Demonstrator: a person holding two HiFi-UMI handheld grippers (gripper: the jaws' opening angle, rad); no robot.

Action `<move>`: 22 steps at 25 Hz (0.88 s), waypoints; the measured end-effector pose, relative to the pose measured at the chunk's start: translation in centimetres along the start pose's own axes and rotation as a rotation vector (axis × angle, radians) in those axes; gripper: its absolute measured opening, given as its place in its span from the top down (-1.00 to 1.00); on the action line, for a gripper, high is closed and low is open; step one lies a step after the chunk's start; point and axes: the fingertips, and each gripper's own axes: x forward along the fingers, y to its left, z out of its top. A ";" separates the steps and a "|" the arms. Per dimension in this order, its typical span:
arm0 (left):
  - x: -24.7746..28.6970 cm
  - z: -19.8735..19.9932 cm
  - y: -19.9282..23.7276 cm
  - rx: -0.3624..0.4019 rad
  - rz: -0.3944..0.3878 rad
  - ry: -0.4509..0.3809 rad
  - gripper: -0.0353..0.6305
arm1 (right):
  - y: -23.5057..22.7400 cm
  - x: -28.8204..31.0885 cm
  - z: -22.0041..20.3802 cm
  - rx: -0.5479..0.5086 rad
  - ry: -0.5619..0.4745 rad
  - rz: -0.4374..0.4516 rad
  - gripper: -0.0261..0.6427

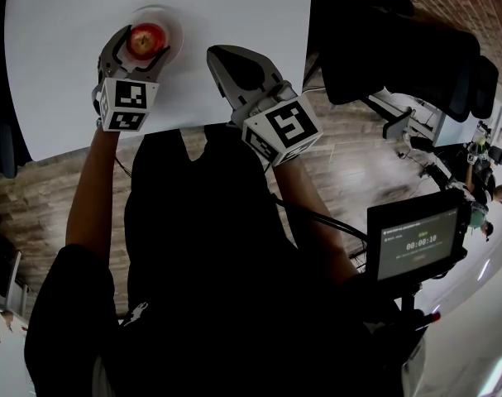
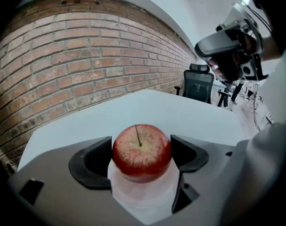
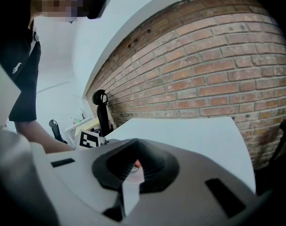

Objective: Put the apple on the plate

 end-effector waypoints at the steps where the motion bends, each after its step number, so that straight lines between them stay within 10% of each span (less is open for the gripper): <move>1: 0.1 0.0 0.0 0.001 0.001 0.000 -0.29 | 0.0 -0.1 0.0 0.000 0.001 -0.001 0.91; 22: 1.3 -0.3 -0.7 0.023 -0.018 0.010 -0.29 | -0.7 -0.6 0.0 -0.002 -0.006 -0.012 0.91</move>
